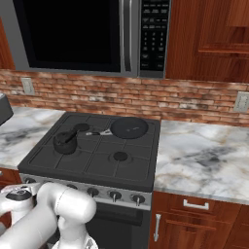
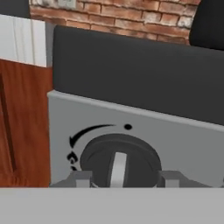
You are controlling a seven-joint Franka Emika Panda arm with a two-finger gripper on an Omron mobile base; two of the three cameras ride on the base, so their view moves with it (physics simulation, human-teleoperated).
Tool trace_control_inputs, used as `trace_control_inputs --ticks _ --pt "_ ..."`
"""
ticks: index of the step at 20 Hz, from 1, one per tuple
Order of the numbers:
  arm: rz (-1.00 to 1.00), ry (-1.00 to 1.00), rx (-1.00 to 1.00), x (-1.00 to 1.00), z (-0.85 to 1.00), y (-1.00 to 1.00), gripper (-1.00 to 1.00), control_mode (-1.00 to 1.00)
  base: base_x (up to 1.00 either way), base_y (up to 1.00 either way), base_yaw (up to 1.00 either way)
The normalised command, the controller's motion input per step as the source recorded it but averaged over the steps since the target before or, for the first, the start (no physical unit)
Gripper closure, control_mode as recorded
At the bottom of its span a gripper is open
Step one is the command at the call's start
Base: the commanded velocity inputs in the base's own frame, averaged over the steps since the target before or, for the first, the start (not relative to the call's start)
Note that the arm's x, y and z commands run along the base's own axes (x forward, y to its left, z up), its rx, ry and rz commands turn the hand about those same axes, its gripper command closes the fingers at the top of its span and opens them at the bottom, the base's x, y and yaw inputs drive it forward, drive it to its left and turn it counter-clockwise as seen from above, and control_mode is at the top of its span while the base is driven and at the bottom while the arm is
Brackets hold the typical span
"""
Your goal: Pick the kettle from the counter and place it on a stove burner. Then turn the burner on.
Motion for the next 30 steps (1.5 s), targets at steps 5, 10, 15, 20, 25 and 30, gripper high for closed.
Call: trace_control_inputs --ticks 5,10,15,20,25,30 --pt "0.35 -0.11 -0.15 -0.09 0.00 0.24 1.00 -1.00 0.00 0.00 0.00" --pt "0.54 -0.02 -0.26 -0.03 -0.04 0.47 1.00 -1.00 0.00 0.00 0.00" --pt "0.59 0.00 -0.32 0.00 -0.25 0.57 1.00 -1.00 0.00 0.00 0.00" --pt "0.59 0.02 -0.35 0.00 -0.42 0.52 1.00 -1.00 0.00 0.00 0.00" --pt "0.57 0.11 -0.39 0.00 -0.68 0.49 1.00 -1.00 0.00 0.00 0.00" --pt "0.67 0.15 -0.36 -0.03 -0.80 0.30 1.00 -1.00 0.00 0.00 0.00"
